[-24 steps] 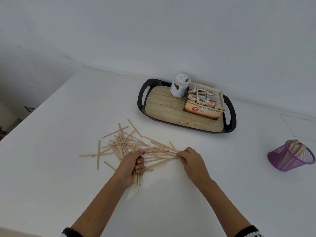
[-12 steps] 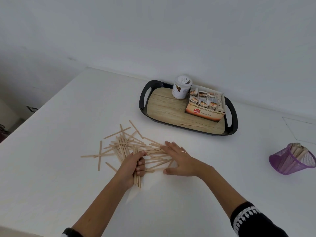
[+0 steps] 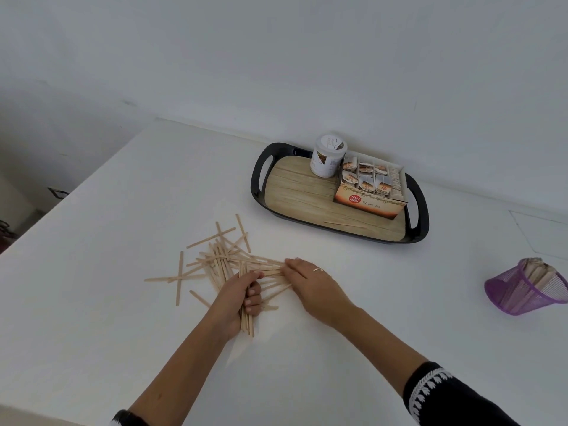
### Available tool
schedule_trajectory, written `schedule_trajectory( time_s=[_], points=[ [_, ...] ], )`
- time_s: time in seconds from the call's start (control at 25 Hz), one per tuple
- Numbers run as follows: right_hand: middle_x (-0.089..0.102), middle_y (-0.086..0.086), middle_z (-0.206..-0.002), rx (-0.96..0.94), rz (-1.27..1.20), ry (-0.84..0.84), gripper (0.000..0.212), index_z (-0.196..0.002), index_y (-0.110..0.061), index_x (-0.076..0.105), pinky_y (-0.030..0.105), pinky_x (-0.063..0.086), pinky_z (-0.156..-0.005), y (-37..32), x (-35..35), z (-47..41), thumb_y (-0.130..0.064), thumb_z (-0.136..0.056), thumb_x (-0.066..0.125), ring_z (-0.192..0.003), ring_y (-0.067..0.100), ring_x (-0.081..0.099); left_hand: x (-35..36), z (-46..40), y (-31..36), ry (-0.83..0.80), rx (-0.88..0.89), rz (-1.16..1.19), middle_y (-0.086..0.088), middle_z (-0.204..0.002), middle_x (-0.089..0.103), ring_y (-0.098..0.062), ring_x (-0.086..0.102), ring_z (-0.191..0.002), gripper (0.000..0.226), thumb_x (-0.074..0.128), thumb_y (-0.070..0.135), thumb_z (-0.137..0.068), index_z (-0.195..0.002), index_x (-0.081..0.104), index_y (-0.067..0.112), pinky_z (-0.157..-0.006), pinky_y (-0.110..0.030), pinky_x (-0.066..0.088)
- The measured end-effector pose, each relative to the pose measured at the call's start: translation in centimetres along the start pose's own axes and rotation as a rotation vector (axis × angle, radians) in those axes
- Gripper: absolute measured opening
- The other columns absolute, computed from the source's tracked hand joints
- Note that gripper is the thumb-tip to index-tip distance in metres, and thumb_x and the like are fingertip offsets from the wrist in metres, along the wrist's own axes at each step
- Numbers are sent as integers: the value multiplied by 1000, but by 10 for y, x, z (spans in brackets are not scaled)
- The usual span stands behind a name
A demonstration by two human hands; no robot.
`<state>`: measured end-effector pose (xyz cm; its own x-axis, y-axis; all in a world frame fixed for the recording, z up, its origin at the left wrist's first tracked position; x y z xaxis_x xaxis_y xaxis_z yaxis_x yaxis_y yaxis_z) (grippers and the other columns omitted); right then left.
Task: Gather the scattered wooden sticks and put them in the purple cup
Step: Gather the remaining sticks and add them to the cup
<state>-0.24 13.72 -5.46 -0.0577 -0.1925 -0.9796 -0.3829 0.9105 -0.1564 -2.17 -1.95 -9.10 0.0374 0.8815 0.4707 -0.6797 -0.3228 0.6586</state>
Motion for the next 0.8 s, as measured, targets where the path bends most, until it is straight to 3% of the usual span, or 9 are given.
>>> schedule_trajectory(
  time_s=[0.12, 0.2, 0.56, 0.8],
  points=[
    [70, 13, -104, -39, 102, 198, 32, -105, -4, 70, 32, 59, -68, -10, 0, 5, -1, -73, 65, -87, 28, 69, 0, 0, 0, -3, -8, 34, 4, -51, 34, -5, 27, -36, 12, 50, 17, -97, -91, 55, 8, -32, -17, 24],
    [70, 9, -96, -39, 126, 219, 29, -100, -5, 70, 29, 57, -60, -12, -1, 6, 1, -71, 66, -79, 24, 68, 0, 1, 1, -18, -5, 50, 4, -52, 33, -5, 26, -36, 13, 49, 18, -97, -89, 56, 9, -32, -17, 23],
    [63, 7, -80, 140, 293, 135, 41, -95, -4, 69, 26, 53, -52, -5, -11, 17, -1, -56, 84, -66, 20, 60, 0, 13, 5, -88, 44, 199, 3, -52, 31, -5, 25, -35, 16, 47, 16, -96, -83, 52, 10, -32, -15, 22],
    [59, 5, -79, 247, 384, 124, 30, -90, -9, 68, 25, 50, -52, 2, -16, 30, 2, -63, 74, -64, 18, 57, 1, 12, 4, -86, 39, 195, 4, -52, 31, -5, 25, -35, 14, 46, 16, -97, -86, 51, 10, -31, -17, 22]
  ],
)
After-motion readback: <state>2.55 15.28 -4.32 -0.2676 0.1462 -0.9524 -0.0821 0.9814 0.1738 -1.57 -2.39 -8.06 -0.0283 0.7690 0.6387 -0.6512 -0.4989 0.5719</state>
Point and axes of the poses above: each hand's wrist, its own z-axis away from the middle knuckle, its own x-axis out of the palm, y = z × x, the point moved 5 cm from there along -z, towards the middle knuckle
